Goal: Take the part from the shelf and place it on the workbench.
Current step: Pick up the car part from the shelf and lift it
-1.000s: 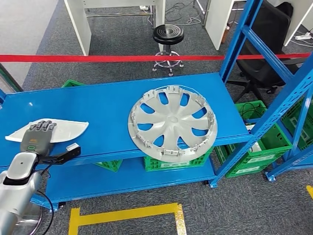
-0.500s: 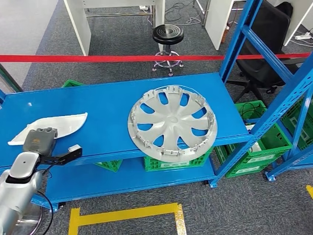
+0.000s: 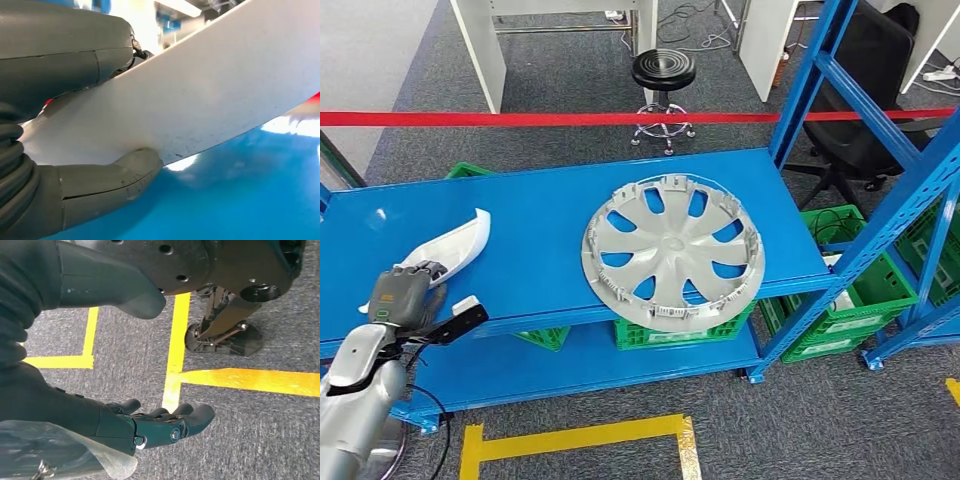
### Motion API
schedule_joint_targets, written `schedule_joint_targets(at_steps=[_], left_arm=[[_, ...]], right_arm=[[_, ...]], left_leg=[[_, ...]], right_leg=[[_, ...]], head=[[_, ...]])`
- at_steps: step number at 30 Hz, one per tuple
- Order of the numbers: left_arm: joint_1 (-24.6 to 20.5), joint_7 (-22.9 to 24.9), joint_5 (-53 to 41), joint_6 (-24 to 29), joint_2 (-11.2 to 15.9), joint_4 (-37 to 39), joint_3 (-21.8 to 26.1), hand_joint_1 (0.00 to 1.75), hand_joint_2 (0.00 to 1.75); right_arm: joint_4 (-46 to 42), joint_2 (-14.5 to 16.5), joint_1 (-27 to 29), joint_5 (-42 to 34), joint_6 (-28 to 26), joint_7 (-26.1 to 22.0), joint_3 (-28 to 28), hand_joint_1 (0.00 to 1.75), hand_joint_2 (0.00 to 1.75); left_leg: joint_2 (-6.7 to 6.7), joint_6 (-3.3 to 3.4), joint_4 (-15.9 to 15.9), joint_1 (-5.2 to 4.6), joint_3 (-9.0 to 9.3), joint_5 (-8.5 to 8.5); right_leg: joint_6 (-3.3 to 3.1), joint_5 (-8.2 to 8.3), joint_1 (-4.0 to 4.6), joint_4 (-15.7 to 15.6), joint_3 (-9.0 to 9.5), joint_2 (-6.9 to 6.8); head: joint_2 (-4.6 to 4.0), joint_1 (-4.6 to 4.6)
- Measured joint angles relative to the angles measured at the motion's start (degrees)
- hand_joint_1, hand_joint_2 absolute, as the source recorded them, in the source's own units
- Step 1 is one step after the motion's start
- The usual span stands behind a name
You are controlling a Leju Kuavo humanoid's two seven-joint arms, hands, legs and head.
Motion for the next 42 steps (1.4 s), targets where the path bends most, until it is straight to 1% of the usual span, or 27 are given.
schedule_joint_targets(at_steps=[3,5,8,12,14,16,18,19,20,22,23,24,25,26,27,29,30,31,33,34,35,36,38,39,40,41,42], left_arm=[[5.9,-6.1,12.1,-1.0,-1.7,-9.7,2.7,1.75,1.75],[9.7,-9.1,17.4,-1.0,-2.9,-15.9,4.2,1.75,1.75],[15.0,-12.2,22.1,-0.4,-4.4,-24.3,6.2,1.75,1.75],[20.9,-14.4,24.5,1.0,-5.8,-32.6,8.2,1.75,1.75],[22.9,-14.8,25.2,1.3,-6.3,-35.5,8.9,1.75,1.75],[24.4,-16.0,26.7,2.1,-6.9,-37.8,9.7,1.75,1.75],[26.3,-18.0,28.8,3.6,-8.0,-40.1,10.6,1.75,1.75],[27.4,-19.0,30.1,4.3,-8.7,-41.4,11.0,1.75,1.75],[28.5,-20.1,31.4,4.9,-9.4,-42.5,11.4,1.75,1.75],[30.9,-22.4,34.3,5.8,-10.9,-44.6,12.4,1.75,1.75],[32.1,-23.4,35.7,6.0,-11.6,-45.5,12.9,1.75,1.75],[33.2,-24.4,36.9,6.1,-12.4,-46.2,13.4,1.75,1.75],[34.2,-25.3,38.0,6.2,-13.0,-47.0,13.9,1.75,1.75],[35.0,-26.1,39.0,6.2,-13.7,-47.8,14.4,1.75,1.75],[35.8,-26.7,39.8,6.1,-14.4,-48.5,14.9,1.75,1.75],[36.9,-27.5,41.0,5.7,-15.5,-49.7,15.8,1.75,1.75],[37.2,-27.9,41.6,5.5,-16.0,-50.2,16.3,1.75,1.75],[37.5,-28.3,42.2,5.3,-16.5,-50.6,16.7,1.75,1.75],[38.0,-28.9,43.1,5.1,-17.4,-51.3,17.6,1.75,1.75],[38.3,-29.1,43.3,5.1,-17.8,-51.6,18.0,1.75,1.75],[38.6,-29.2,43.5,5.1,-18.1,-51.9,18.5,1.75,1.75],[38.8,-29.2,43.5,5.1,-18.4,-52.1,18.9,1.75,1.75],[38.9,-29.2,43.5,5.1,-18.8,-52.2,19.4,1.75,1.75],[39.0,-29.2,43.5,5.1,-19.0,-52.3,19.6,1.75,1.75],[39.1,-29.2,43.5,4.9,-19.1,-52.3,19.8,1.75,1.75],[39.1,-29.2,43.5,4.7,-19.2,-52.3,20.0,1.75,1.75],[39.2,-29.2,43.6,4.2,-19.3,-52.4,20.2,1.75,1.75]], right_arm=[[0.0,0.0,0.0,-1.0,0.4,-0.5,0.2,0.00,1.75],[0.0,0.0,0.0,-1.6,0.8,-0.7,0.4,0.00,1.75],[0.0,0.2,0.1,-2.2,1.0,-1.2,0.8,0.00,1.75],[0.0,0.6,0.1,-2.9,0.8,-1.8,1.0,0.00,1.75],[0.0,0.8,0.1,-3.1,0.9,-1.8,1.0,0.00,1.75],[0.0,1.0,0.1,-3.5,1.4,-1.4,1.0,0.00,1.75],[0.0,1.2,0.1,-4.0,2.0,-1.1,1.1,0.00,1.75],[0.0,1.3,0.2,-4.2,2.3,-1.2,1.2,0.00,1.75],[0.1,1.3,0.2,-4.3,2.7,-1.5,1.2,0.00,1.75],[0.1,1.5,0.2,-4.6,3.0,-2.3,1.3,0.00,1.75],[0.1,1.6,0.2,-4.6,3.0,-2.6,1.4,0.00,1.75],[0.2,1.7,0.3,-4.7,2.8,-2.9,1.4,0.00,1.75],[0.2,1.8,0.3,-4.7,2.5,-3.2,1.6,0.00,1.75],[0.2,1.9,0.2,-4.6,2.2,-3.5,1.7,0.00,1.75],[0.2,1.9,0.2,-4.6,1.8,-3.7,1.9,0.00,1.75],[0.3,2.0,0.0,-4.6,1.6,-3.9,2.4,0.00,1.75],[0.3,2.0,0.0,-4.6,1.7,-3.9,2.6,0.00,1.75],[0.4,2.0,-0.1,-4.6,1.9,-3.8,2.7,0.00,1.75],[0.4,2.1,0.0,-4.6,2.2,-3.7,3.0,0.00,1.75],[0.4,2.2,0.0,-4.5,2.2,-3.5,3.3,0.00,1.75],[0.4,2.3,-0.1,-4.4,2.2,-3.4,3.5,0.00,1.75],[0.4,2.4,-0.1,-4.3,2.2,-3.2,3.7,0.00,1.75],[0.4,2.4,0.0,-4.1,2.1,-3.0,4.1,0.00,1.75],[0.4,2.4,0.0,-4.1,2.2,-2.9,4.2,0.00,1.75],[0.4,2.5,0.0,-4.3,2.3,-2.8,4.2,0.00,1.75],[0.4,2.7,-0.1,-4.6,2.3,-2.6,4.3,0.00,1.75],[0.4,2.9,-0.1,-4.9,2.2,-2.5,4.3,0.00,1.75]], left_leg=[[0.01,0.02,0.0,-0.02,-0.05,-0.03],[0.02,0.03,0.1,-0.10,-0.08,-0.08],[0.02,0.06,0.1,-0.22,-0.12,-0.13],[0.02,0.20,0.2,-0.39,-0.16,-0.21],[0.00,0.39,0.4,-0.50,-0.25,-0.29],[-0.02,0.69,0.6,-0.61,-0.36,-0.23],[0.07,1.29,0.3,-0.56,-0.34,0.23],[0.16,1.64,-0.1,-0.47,-0.33,0.52],[0.25,1.99,-0.4,-0.38,-0.41,0.82],[0.38,2.41,-0.5,-0.47,-0.78,1.16],[0.42,2.50,-0.5,-0.62,-1.03,1.27],[0.44,2.56,-0.5,-0.77,-1.21,1.38],[0.43,2.56,-0.4,-0.91,-1.34,1.48],[0.37,2.52,-0.3,-1.00,-1.43,1.55],[0.29,2.46,-0.2,-1.07,-1.48,1.60],[0.14,2.04,0.2,-1.16,-1.79,1.79],[0.07,1.68,0.3,-1.16,-2.01,1.98],[0.02,1.24,0.4,-1.13,-2.25,2.24],[-0.08,0.37,0.6,-1.05,-2.61,2.54],[-0.05,-0.05,1.1,-0.99,-2.89,1.86],[-0.01,-0.48,2.4,-0.89,-3.40,0.29],[0.06,-0.89,5.0,-0.71,-4.25,-2.10],[0.12,-1.61,12.2,-0.33,-6.33,-7.00],[0.12,-1.88,15.1,-0.16,-6.86,-8.14],[0.14,-2.10,16.1,0.01,-6.49,-7.98],[0.17,-2.29,14.8,0.19,-5.02,-6.73],[0.22,-2.47,11.5,0.40,-2.65,-4.94]], right_leg=[[0.00,0.00,-0.01,0.0,-0.05,0.02],[0.01,0.00,-0.05,-0.1,-0.09,0.03],[0.02,0.00,-0.13,-0.1,-0.11,0.00],[0.14,0.02,-0.29,-0.1,-0.11,-0.04],[0.35,0.06,-0.41,-0.1,-0.10,-0.09],[0.78,0.27,-0.53,-0.2,-0.06,-0.07],[1.22,0.22,-0.62,-0.2,-0.17,-0.03],[1.25,-0.61,-0.60,0.5,-0.55,-0.04],[1.20,-2.16,-0.55,2.4,-1.40,-0.05],[0.96,-6.54,-0.40,9.5,-4.36,-0.07],[0.88,-8.25,-0.33,13.4,-5.91,-0.06],[0.77,-8.93,-0.25,16.0,-6.75,-0.07],[0.58,-8.43,-0.15,16.4,-6.57,-0.07],[0.31,-6.85,-0.04,14.4,-5.21,-0.07],[-0.03,-4.77,0.09,10.5,-2.99,-0.03],[-0.63,-2.42,0.40,3.1,1.23,0.26],[-0.79,-2.13,0.57,1.1,2.27,0.39],[-0.84,-2.29,0.72,0.5,2.56,0.49],[-1.13,-1.73,0.70,0.2,1.96,0.36],[-1.50,-1.37,0.57,0.1,1.57,0.23],[-1.91,-0.92,0.43,-0.1,1.05,0.04],[-2.25,-0.48,0.33,-0.1,0.57,-0.20],[-2.48,0.34,0.38,0.0,-0.40,-0.61],[-2.44,0.75,0.39,0.1,-0.93,-0.83],[-2.35,1.15,0.35,0.3,-1.52,-1.02],[-2.21,1.47,0.26,0.5,-2.15,-1.16],[-2.03,1.73,0.15,0.8,-2.74,-1.25]], head=[[0.00,0.01],[0.00,0.00],[0.00,-0.01],[0.00,-0.02],[0.00,-0.02],[0.00,-0.03],[0.00,-0.01],[0.00,0.03],[0.00,0.14],[0.00,0.34],[0.00,0.40],[0.00,0.42],[0.00,0.43],[0.00,0.43],[0.00,0.44],[0.00,0.40],[0.00,0.42],[0.00,0.41],[0.00,0.48],[0.00,0.43],[0.00,0.31],[0.00,0.21],[0.00,0.01],[0.00,0.01],[0.00,0.01],[0.00,0.02],[0.00,0.02]])
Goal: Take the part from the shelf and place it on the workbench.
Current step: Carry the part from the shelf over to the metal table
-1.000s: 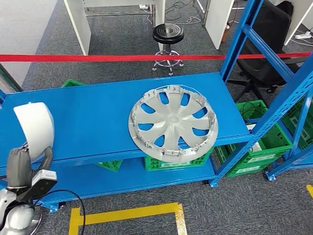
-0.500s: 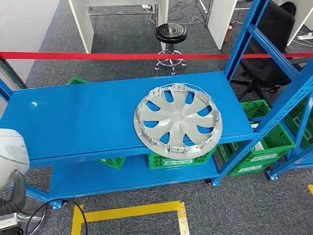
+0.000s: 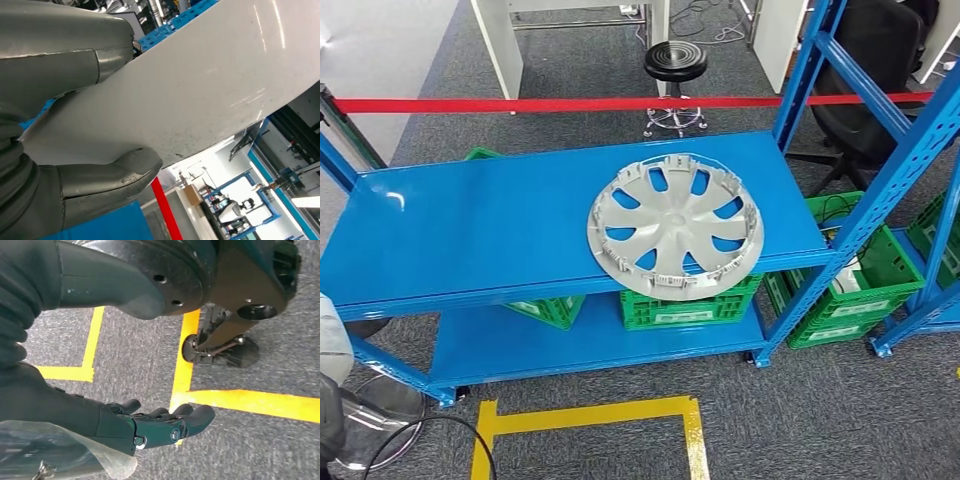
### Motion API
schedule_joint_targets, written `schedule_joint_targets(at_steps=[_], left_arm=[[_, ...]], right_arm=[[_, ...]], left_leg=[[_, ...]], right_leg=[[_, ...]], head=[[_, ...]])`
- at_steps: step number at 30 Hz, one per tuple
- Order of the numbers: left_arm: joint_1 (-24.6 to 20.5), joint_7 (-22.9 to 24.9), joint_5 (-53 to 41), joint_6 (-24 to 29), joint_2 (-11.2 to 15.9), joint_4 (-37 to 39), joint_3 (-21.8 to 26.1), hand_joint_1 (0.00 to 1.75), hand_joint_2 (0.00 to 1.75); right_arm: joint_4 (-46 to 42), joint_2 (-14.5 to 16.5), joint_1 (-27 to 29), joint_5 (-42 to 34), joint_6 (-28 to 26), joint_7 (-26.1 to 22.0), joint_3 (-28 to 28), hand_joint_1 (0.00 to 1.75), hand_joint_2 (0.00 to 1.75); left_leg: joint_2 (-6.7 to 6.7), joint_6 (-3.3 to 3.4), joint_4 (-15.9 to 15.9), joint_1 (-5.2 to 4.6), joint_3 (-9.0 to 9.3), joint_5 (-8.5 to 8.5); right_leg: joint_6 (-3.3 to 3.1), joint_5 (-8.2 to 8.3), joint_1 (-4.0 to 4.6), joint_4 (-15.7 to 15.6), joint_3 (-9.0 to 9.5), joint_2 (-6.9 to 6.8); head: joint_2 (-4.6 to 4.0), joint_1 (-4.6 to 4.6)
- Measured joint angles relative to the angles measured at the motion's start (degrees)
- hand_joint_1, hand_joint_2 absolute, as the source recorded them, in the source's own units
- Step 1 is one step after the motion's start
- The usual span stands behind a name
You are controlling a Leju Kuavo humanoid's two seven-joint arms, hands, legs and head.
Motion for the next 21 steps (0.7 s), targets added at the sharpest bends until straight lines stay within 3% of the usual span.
schedule_joint_targets(at_steps=[2,3,6,7,9,11,12,13,14,15,16,18,19,21], left_arm=[[0.5,0.0,0.2,-1.1,-0.1,-0.4,0.4,1.75,1.75],[0.8,0.0,0.4,-1.8,-0.2,-0.6,0.5,1.75,1.75],[1.8,0.0,0.8,-3.3,-0.5,-1.0,1.0,1.75,1.75],[1.9,0.0,0.9,-3.6,-0.7,-1.1,1.1,1.75,1.75],[2.1,0.0,1.2,-4.1,-1.0,-1.1,1.3,1.75,1.75],[2.5,0.0,1.6,-4.6,-1.3,-1.1,1.4,1.75,1.75],[2.7,0.0,1.7,-4.8,-1.4,-1.1,1.5,1.75,1.75],[2.8,0.0,1.8,-4.9,-1.5,-1.1,1.6,1.75,1.75],[2.9,0.0,1.9,-5.0,-1.6,-1.1,1.7,1.75,1.75],[2.9,0.0,1.9,-5.0,-1.7,-1.1,1.8,1.75,1.75],[2.9,0.0,2.0,-5.0,-1.7,-1.1,1.9,1.75,1.75],[2.9,0.0,2.2,-5.1,-1.7,-1.1,2.0,1.75,1.75],[2.8,0.0,2.3,-5.1,-1.7,-1.1,2.1,1.75,1.75],[2.8,-0.1,2.7,-5.0,-1.7,-1.1,2.3,1.75,1.75]], right_arm=[[0.0,0.6,-0.1,-0.4,-0.2,0.1,0.0,0.00,1.75],[-0.1,0.8,-0.1,-0.4,-0.2,0.0,0.0,0.00,1.75],[-0.2,1.1,-0.2,-0.1,0.2,0.0,0.4,0.00,1.75],[-0.3,1.1,-0.2,0.2,0.2,-0.1,0.6,0.00,1.75],[-0.3,1.1,-0.2,0.8,0.2,-0.3,1.0,0.00,1.75],[-0.4,1.1,-0.3,1.2,0.0,-0.5,1.3,0.00,1.75],[-0.4,1.1,-0.4,1.2,-0.1,-0.5,1.4,0.00,1.75],[-0.5,1.1,-0.5,1.2,-0.2,-0.5,1.5,0.00,1.75],[-0.6,1.1,-0.5,1.2,-0.2,-0.5,1.7,0.00,1.75],[-0.7,1.1,-0.5,1.2,-0.2,-0.6,1.9,0.00,1.75],[-0.8,1.1,-0.6,1.2,-0.2,-0.6,2.1,0.00,1.75],[-1.0,1.1,-0.9,1.2,-0.2,-0.6,2.3,0.00,1.75],[-1.1,1.1,-1.0,1.2,-0.2,-0.7,2.4,0.00,1.75],[-1.4,1.2,-1.0,1.2,-0.2,-0.7,2.6,0.00,1.75]], left_leg=[[0.02,-0.08,-8.2,0.15,5.04,1.84],[0.00,0.15,-10.8,0.09,6.39,1.99],[-0.01,1.75,-12.1,-0.25,6.27,2.31],[0.08,2.44,-12.1,-0.25,5.89,2.72],[0.28,3.73,-12.3,-0.21,4.71,3.86],[0.37,4.35,-12.2,-0.53,3.04,5.17],[0.39,4.48,-12.1,-0.74,2.12,5.85],[0.39,4.55,-12.1,-0.96,1.24,6.53],[0.39,4.59,-12.1,-1.19,0.40,7.17],[0.37,4.59,-12.1,-1.39,-0.34,7.77],[0.36,4.54,-12.0,-1.54,-0.94,8.35],[0.36,4.22,-11.9,-1.81,-1.72,9.40],[0.39,3.96,-11.9,-1.79,-1.93,9.92],[0.43,3.32,-12.0,-1.69,-2.25,10.94]], right_leg=[[0.55,0.43,-0.07,0.7,-0.96,-0.01],[0.89,0.74,0.00,0.9,-1.25,0.04],[2.02,1.80,0.03,0.8,-1.67,0.13],[2.32,1.35,-0.05,1.0,-1.97,0.21],[2.64,-2.47,-0.06,4.1,-3.46,0.58],[2.64,-7.89,0.17,11.4,-5.68,0.98],[2.55,-9.34,0.30,14.8,-6.37,1.07],[2.36,-9.44,0.45,16.9,-6.30,1.11],[2.07,-8.28,0.63,16.8,-5.21,1.11],[1.63,-6.48,0.81,14.6,-3.05,1.12],[1.05,-5.00,1.07,10.6,0.10,1.16],[0.08,-4.51,1.61,1.3,6.56,1.21],[-0.18,-5.03,1.86,-1.7,8.36,1.24],[-0.32,-5.10,2.03,-3.6,8.66,1.20]], head=[[0.00,-0.03],[0.00,-0.02],[0.00,-0.04],[0.00,-0.01],[0.00,0.22],[0.00,0.42],[0.00,0.46],[0.00,0.48],[0.00,0.48],[0.00,0.48],[0.00,0.47],[0.00,0.43],[0.00,0.41],[0.00,0.43]])
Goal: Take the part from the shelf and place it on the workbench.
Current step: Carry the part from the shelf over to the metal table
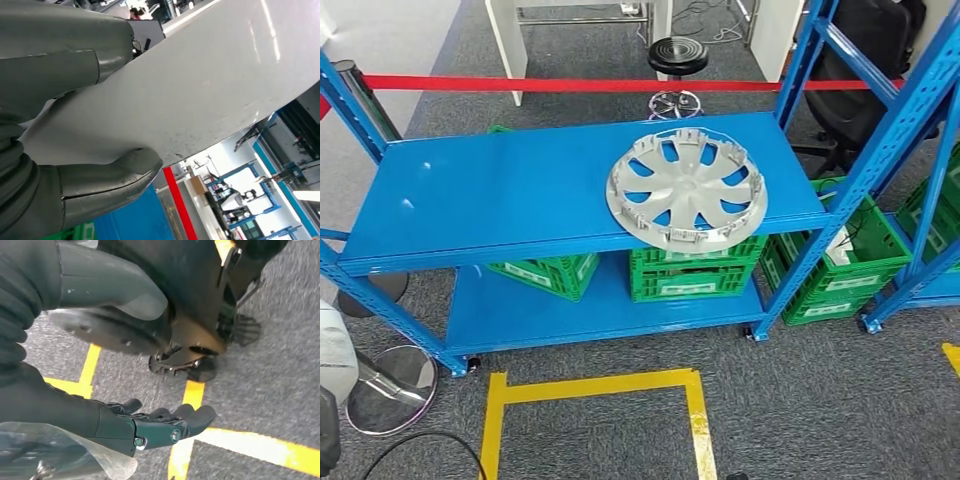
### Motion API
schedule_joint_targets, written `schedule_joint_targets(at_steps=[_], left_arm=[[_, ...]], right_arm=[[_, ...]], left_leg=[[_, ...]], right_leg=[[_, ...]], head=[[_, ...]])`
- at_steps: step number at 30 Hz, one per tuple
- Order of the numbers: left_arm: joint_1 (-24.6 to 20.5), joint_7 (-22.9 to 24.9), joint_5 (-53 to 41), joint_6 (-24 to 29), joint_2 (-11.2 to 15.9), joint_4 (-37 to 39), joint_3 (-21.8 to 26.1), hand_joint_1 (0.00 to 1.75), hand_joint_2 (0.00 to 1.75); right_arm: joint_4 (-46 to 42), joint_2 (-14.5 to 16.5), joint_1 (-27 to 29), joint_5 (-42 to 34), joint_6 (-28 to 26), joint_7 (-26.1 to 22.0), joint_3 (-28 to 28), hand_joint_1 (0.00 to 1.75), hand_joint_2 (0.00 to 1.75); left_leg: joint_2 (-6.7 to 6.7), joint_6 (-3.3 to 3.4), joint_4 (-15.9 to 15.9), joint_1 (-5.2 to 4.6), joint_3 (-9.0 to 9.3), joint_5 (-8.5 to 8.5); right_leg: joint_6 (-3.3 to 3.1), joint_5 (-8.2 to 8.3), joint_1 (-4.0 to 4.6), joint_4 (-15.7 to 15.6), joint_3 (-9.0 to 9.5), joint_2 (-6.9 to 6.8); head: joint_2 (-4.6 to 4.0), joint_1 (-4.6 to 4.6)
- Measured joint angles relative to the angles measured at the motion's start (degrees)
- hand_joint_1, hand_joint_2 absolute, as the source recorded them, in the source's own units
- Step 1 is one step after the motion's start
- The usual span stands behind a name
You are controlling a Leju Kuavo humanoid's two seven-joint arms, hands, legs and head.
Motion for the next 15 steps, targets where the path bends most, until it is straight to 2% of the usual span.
schedule_joint_targets(at_steps=[1,2,3,4,5,6,7,8,9,10,12,13,14,15], left_arm=[[0.0,0.0,0.2,0.0,0.0,0.0,0.1,1.75,1.75],[0.1,0.0,0.4,0.1,0.0,0.0,0.2,1.75,1.75],[0.1,0.0,0.5,0.1,0.1,0.0,0.2,1.75,1.75],[0.1,0.0,0.7,0.1,0.1,0.0,0.3,1.75,1.75],[0.1,0.0,1.0,0.1,0.3,0.0,0.4,1.75,1.75],[0.0,0.0,1.2,0.1,0.4,0.0,0.5,1.75,1.75],[0.0,0.0,1.3,0.1,0.5,0.0,0.5,1.75,1.75],[0.0,0.0,1.4,0.1,0.6,0.0,0.5,1.75,1.75],[-0.1,0.0,1.4,0.1,0.7,0.0,0.5,1.75,1.75],[-0.1,0.0,1.4,0.1,0.9,0.0,0.5,1.75,1.75],[-0.2,0.0,1.4,0.3,1.1,0.0,0.5,1.75,1.75],[-0.3,0.0,1.4,0.5,1.3,-0.1,0.4,1.75,1.75],[-0.3,0.0,1.4,0.7,1.5,-0.1,0.4,1.75,1.75],[-0.3,0.0,1.4,0.9,1.6,-0.1,0.4,1.75,1.75]], right_arm=[[-0.1,0.1,0.0,0.0,0.0,0.0,0.1,0.00,1.75],[-0.2,0.3,0.0,0.0,0.0,0.0,0.1,0.00,1.75],[-0.3,0.4,0.0,0.0,0.0,0.0,0.1,0.00,1.75],[-0.4,0.5,0.0,0.0,0.0,0.0,0.1,0.00,1.75],[-0.5,0.5,0.1,-0.1,0.0,0.0,0.1,0.00,1.75],[-0.5,0.5,0.1,-0.1,0.0,0.0,0.1,0.00,1.75],[-0.7,0.5,0.1,-0.1,0.0,0.0,0.1,0.00,1.75],[-0.8,0.5,0.1,-0.1,0.0,0.1,0.1,0.00,1.75],[-0.9,0.5,0.1,-0.1,0.0,0.1,0.2,0.00,1.75],[-1.1,0.5,0.1,-0.1,0.0,0.1,0.2,0.00,1.75],[-1.3,0.5,0.0,0.0,-0.1,0.2,0.2,0.00,1.75],[-1.4,0.4,0.0,0.1,-0.1,0.3,0.2,0.00,1.75],[-1.5,0.4,0.0,0.1,-0.1,0.5,0.2,0.00,1.75],[-1.6,0.4,0.0,0.1,-0.1,0.6,0.2,0.00,1.75]], left_leg=[[-0.03,-0.36,0.1,0.08,-0.32,-0.20],[-0.06,-0.73,0.9,0.14,-0.75,-1.50],[-0.08,-1.10,2.6,0.26,-1.33,-3.86],[-0.08,-1.48,5.5,0.49,-1.98,-7.11],[-0.07,-1.82,9.2,0.74,-2.56,-10.16],[-0.06,-2.15,12.9,0.99,-2.90,-12.13],[-0.05,-2.43,15.6,1.20,-2.75,-12.62],[-0.05,-2.67,16.5,1.40,-1.89,-11.81],[-0.04,-2.87,15.1,1.59,-0.08,-10.22],[-0.04,-3.07,11.8,1.79,2.59,-8.69],[-0.11,-3.04,3.6,1.85,8.03,-8.44],[-0.16,-2.79,0.8,1.78,9.47,-9.00],[-0.19,-2.33,-0.4,1.59,9.84,-9.54],[-0.18,-1.74,-0.6,1.51,9.42,-9.38]], right_leg=[[-0.22,0.55,-0.08,0.0,-0.63,-0.15],[-0.54,1.24,-0.23,-0.1,-1.28,-0.34],[-0.83,1.99,-0.41,-0.2,-2.06,-0.57],[-1.07,2.69,-0.50,-0.1,-2.90,-0.78],[-1.17,3.34,-0.50,0.0,-3.68,-0.92],[-1.11,3.95,-0.52,0.2,-4.46,-1.04],[-1.00,4.55,-0.56,0.6,-5.36,-1.13],[-0.85,5.06,-0.64,1.0,-6.31,-1.19],[-0.65,5.48,-0.76,1.6,-7.32,-1.22],[-0.41,5.80,-0.89,2.3,-8.34,-1.24],[0.18,6.34,-0.91,3.5,-10.01,-1.15],[0.49,6.71,-0.85,4.0,-10.61,-1.09],[0.85,7.19,-0.81,4.1,-11.02,-1.05],[1.24,7.73,-0.84,4.1,-11.29,-1.01]], head=[[0.00,0.03],[0.00,-0.08],[0.00,-0.25],[0.00,-0.41],[0.00,-0.58],[0.00,-0.65],[0.00,-0.63],[0.00,-0.65],[0.00,-0.65],[0.00,-0.65],[0.00,-0.65],[0.00,-0.65],[0.00,-0.62],[0.00,-0.58]])
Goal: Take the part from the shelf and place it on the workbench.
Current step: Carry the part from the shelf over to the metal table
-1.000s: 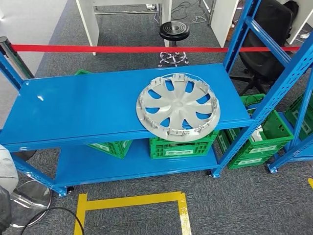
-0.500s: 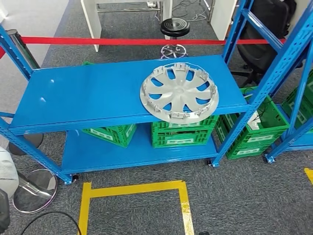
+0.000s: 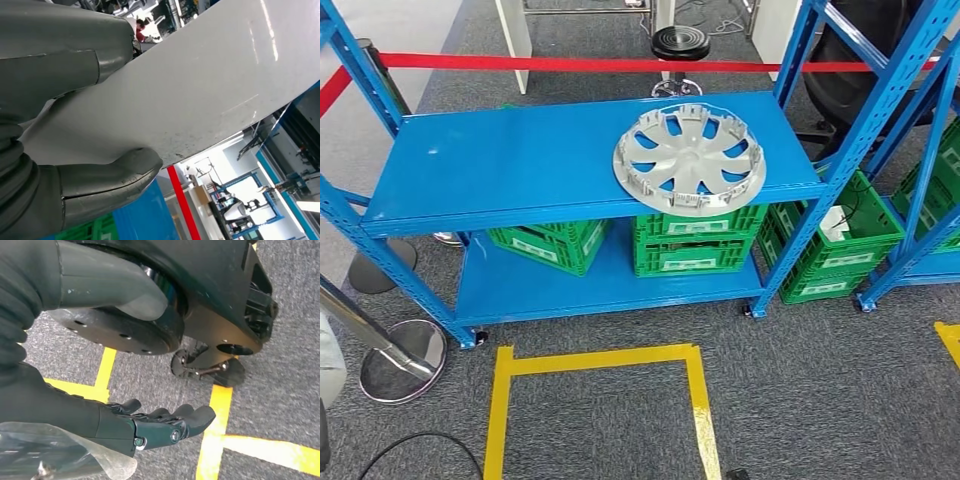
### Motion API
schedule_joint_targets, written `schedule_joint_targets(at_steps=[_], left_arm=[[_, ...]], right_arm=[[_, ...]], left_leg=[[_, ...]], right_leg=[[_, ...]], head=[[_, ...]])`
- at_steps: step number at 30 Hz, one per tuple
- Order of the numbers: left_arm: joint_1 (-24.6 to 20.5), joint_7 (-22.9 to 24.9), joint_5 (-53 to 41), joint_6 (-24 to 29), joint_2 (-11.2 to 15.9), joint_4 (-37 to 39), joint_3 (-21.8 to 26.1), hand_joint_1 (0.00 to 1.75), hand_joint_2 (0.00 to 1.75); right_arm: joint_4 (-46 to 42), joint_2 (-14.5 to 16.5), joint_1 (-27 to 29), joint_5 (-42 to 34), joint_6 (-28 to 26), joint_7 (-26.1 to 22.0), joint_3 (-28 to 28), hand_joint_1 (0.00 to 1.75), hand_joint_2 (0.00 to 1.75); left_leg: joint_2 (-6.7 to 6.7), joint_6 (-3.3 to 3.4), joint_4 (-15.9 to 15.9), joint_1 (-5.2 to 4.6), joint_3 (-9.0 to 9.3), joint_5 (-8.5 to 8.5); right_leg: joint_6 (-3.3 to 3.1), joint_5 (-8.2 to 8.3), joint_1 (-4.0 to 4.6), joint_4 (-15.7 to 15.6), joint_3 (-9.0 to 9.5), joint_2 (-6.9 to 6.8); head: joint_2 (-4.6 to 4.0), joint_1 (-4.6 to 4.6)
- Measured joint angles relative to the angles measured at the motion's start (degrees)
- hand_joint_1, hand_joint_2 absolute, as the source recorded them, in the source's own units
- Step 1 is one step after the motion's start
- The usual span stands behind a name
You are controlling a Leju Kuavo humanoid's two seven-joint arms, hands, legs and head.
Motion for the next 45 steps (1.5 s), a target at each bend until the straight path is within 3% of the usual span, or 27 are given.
schedule_joint_targets(at_steps=[2,4,6,7,8,9,11,13,15,17,18,21,22,23,24,25,27,29,32,34,36,37,38,39,41,43,45], left_arm=[[-0.1,0.0,0.0,0.4,0.3,0.0,-0.2,1.75,1.75],[-0.2,0.0,0.0,0.7,0.5,0.0,-0.6,1.75,1.75],[-0.2,0.0,0.0,0.9,0.7,0.0,-0.8,1.75,1.75],[-0.3,0.0,0.0,1.0,0.8,0.0,-0.9,1.75,1.75],[-0.3,0.0,0.0,1.0,0.9,0.0,-1.0,1.75,1.75],[-0.3,0.0,0.0,1.0,1.0,0.0,-1.1,1.75,1.75],[-0.4,0.0,-0.1,1.2,1.1,0.0,-1.3,1.75,1.75],[-0.5,0.0,-0.2,1.5,1.3,0.0,-1.4,1.75,1.75],[-0.5,0.0,-0.3,1.8,1.4,0.0,-1.4,1.75,1.75],[-0.4,0.0,-0.5,2.0,1.5,-0.1,-1.5,1.75,1.75],[-0.2,0.0,-0.6,2.1,1.5,-0.1,-1.5,1.75,1.75],[0.4,0.0,-0.6,2.2,1.8,-0.2,-1.6,1.75,1.75],[0.5,0.0,-0.6,2.2,1.8,-0.2,-1.6,1.75,1.75],[0.6,0.0,-0.6,2.2,1.8,-0.2,-1.6,1.75,1.75],[0.6,0.0,-0.6,2.2,1.8,-0.3,-1.6,1.75,1.75],[0.6,0.0,-0.5,2.2,1.8,-0.3,-1.6,1.75,1.75],[0.6,0.0,-0.5,2.2,1.8,-0.5,-1.6,1.75,1.75],[0.6,0.0,-0.4,2.2,1.8,-0.7,-1.6,1.75,1.75],[0.6,0.0,-0.1,2.2,1.8,-0.8,-1.6,1.75,1.75],[0.6,0.0,-0.2,2.1,1.8,-0.8,-1.6,1.75,1.75],[0.7,0.0,-0.1,2.1,1.8,-0.8,-1.6,1.75,1.75],[0.7,0.0,0.0,2.1,1.8,-0.8,-1.6,1.75,1.75],[0.7,0.0,0.1,2.1,1.8,-0.8,-1.6,1.75,1.75],[0.7,0.0,0.3,2.2,1.8,-0.8,-1.6,1.75,1.75],[0.6,0.0,0.7,2.2,1.8,-0.8,-1.6,1.75,1.75],[0.6,0.0,0.8,2.2,1.8,-0.8,-1.6,1.75,1.75],[0.6,0.0,0.8,2.3,1.8,-0.8,-1.7,1.75,1.75]], right_arm=[[-0.2,0.0,0.1,0.1,0.0,0.2,0.2,0.00,1.75],[-0.5,0.0,0.1,0.2,0.0,0.2,0.4,0.00,1.75],[-0.8,0.0,0.0,0.4,0.0,0.3,0.5,0.00,1.75],[-0.9,0.0,0.0,0.5,0.0,0.4,0.7,0.00,1.75],[-1.0,0.0,-0.1,0.6,0.0,0.5,0.8,0.00,1.75],[-1.1,0.0,-0.1,0.6,0.0,0.5,0.9,0.00,1.75],[-1.3,0.0,-0.1,0.7,0.0,0.6,1.0,0.00,1.75],[-1.5,-0.1,-0.3,0.9,0.0,0.7,1.1,0.00,1.75],[-1.8,-0.1,-0.4,1.1,-0.2,1.0,1.3,0.00,1.75],[-2.1,-0.1,-0.4,1.2,-0.3,1.3,1.4,0.00,1.75],[-2.2,0.0,-0.4,1.3,-0.3,1.4,1.5,0.00,1.75],[-2.7,0.0,-0.4,1.6,-0.4,1.6,1.7,0.00,1.75],[-2.9,0.0,-0.4,1.7,-0.5,1.6,1.7,0.00,1.75],[-3.0,0.0,-0.4,1.7,-0.6,1.6,1.8,0.00,1.75],[-3.2,0.0,-0.4,1.8,-0.7,1.6,1.8,0.00,1.75],[-3.3,0.0,-0.4,1.9,-0.8,1.6,1.9,0.00,1.75],[-3.6,0.0,-0.5,2.1,-0.9,1.6,2.1,0.00,1.75],[-3.8,0.0,-0.5,2.2,-1.0,1.7,2.3,0.00,1.75],[-4.0,0.0,-0.4,2.5,-1.3,1.7,2.4,0.00,1.75],[-4.1,0.0,-0.4,2.6,-1.5,1.7,2.4,0.00,1.75],[-4.2,0.0,-0.3,2.6,-1.6,1.7,2.5,0.00,1.75],[-4.3,0.0,-0.3,2.7,-1.6,1.7,2.6,0.00,1.75],[-4.4,0.0,-0.3,2.7,-1.7,1.7,2.6,0.00,1.75],[-4.4,0.0,-0.3,2.7,-1.8,1.7,2.6,0.00,1.75],[-4.6,0.0,-0.4,2.7,-2.0,1.7,2.6,0.00,1.75],[-4.7,-0.1,-0.5,2.8,-2.2,1.7,2.6,0.00,1.75],[-4.9,-0.2,-0.5,2.8,-2.3,1.7,2.6,0.00,1.75]], left_leg=[[0.25,1.19,-0.1,0.02,-1.19,1.07],[0.48,2.19,-0.2,0.05,-2.64,2.40],[0.49,2.57,-0.2,-0.21,-4.35,3.76],[0.50,2.62,-0.1,-0.38,-5.28,4.46],[0.50,2.64,0.0,-0.55,-6.19,5.15],[0.49,2.63,0.0,-0.73,-7.06,5.82],[0.43,2.48,0.1,-1.01,-8.40,7.04],[0.44,2.08,0.2,-1.16,-9.20,8.15],[0.56,1.48,0.1,-1.07,-9.69,9.32],[0.53,0.85,0.4,-0.95,-10.30,9.02],[0.47,0.55,1.7,-0.90,-10.76,7.35],[0.40,-0.30,11.7,-0.58,-12.90,-1.00],[0.40,-0.53,15.0,-0.49,-13.26,-2.40],[0.41,-0.69,16.7,-0.40,-12.95,-2.48],[0.41,-0.81,16.4,-0.29,-11.74,-1.51],[0.41,-0.88,13.8,-0.17,-9.54,0.00],[0.34,-0.75,6.5,-0.08,-4.75,1.26],[0.23,-0.24,2.5,-0.26,-2.68,0.76],[0.36,1.11,1.6,-0.24,-3.15,1.54],[0.59,2.27,1.3,-0.02,-4.13,2.57],[0.65,2.83,1.3,-0.15,-5.63,3.73],[0.66,2.88,1.4,-0.23,-6.48,4.36],[0.66,2.90,1.5,-0.32,-7.35,5.01],[0.66,2.87,1.6,-0.40,-8.20,5.62],[0.63,2.72,1.7,-0.55,-9.65,6.81],[0.59,2.30,1.7,-0.73,-10.50,7.96],[0.63,1.63,1.4,-0.65,-10.72,9.25]], right_leg=[[0.76,-0.86,-0.18,0.5,-0.71,0.22],[1.25,-5.75,-0.28,4.6,-2.20,0.57],[1.41,-10.89,-0.26,11.9,-3.76,0.77],[1.37,-11.69,-0.24,14.8,-3.95,0.81],[1.23,-11.07,-0.21,16.1,-3.34,0.83],[0.98,-9.44,-0.17,15.3,-1.76,0.84],[0.11,-6.50,0.07,8.3,4.03,0.92],[-0.59,-6.78,0.46,-0.7,10.03,0.99],[-0.76,-7.59,0.78,-4.8,11.99,1.00],[-1.20,-6.80,0.57,-5.2,11.10,0.79],[-1.59,-6.24,0.42,-5.2,10.59,0.63],[-2.29,-4.81,0.33,-4.1,8.45,0.26],[-2.26,-4.48,0.34,-3.5,7.41,0.15],[-2.21,-4.25,0.32,-2.8,6.39,0.04],[-2.12,-4.09,0.28,-2.1,5.36,-0.04],[-2.03,-3.99,0.23,-1.3,4.44,-0.09],[-1.70,-3.78,0.25,0.0,2.89,-0.09],[-1.06,-3.22,0.38,0.6,1.96,-0.05],[0.00,-3.02,0.36,0.8,1.32,0.09],[0.52,-6.41,0.31,3.7,0.02,0.46],[0.88,-11.46,0.21,10.4,-2.00,0.75],[0.97,-12.92,0.18,13.8,-2.64,0.80],[0.98,-13.04,0.18,15.9,-2.61,0.81],[0.90,-11.87,0.19,16.0,-1.67,0.82],[0.38,-8.24,0.27,10.5,3.07,0.87],[-0.35,-7.65,0.53,1.2,9.29,0.92],[-0.80,-8.39,0.88,-3.7,12.03,1.00]], head=[[0.00,0.04],[0.00,0.30],[0.00,0.58],[0.00,0.65],[0.00,0.67],[0.00,0.67],[0.00,0.65],[0.00,0.61],[0.00,0.62],[0.00,0.61],[0.00,0.49],[0.00,0.14],[0.00,0.11],[0.00,0.10],[0.00,0.11],[0.00,0.10],[0.00,0.10],[0.00,0.14],[0.00,0.17],[0.00,0.37],[0.00,0.55],[0.00,0.55],[0.00,0.55],[0.00,0.56],[0.00,0.56],[0.00,0.51],[0.00,0.59]])
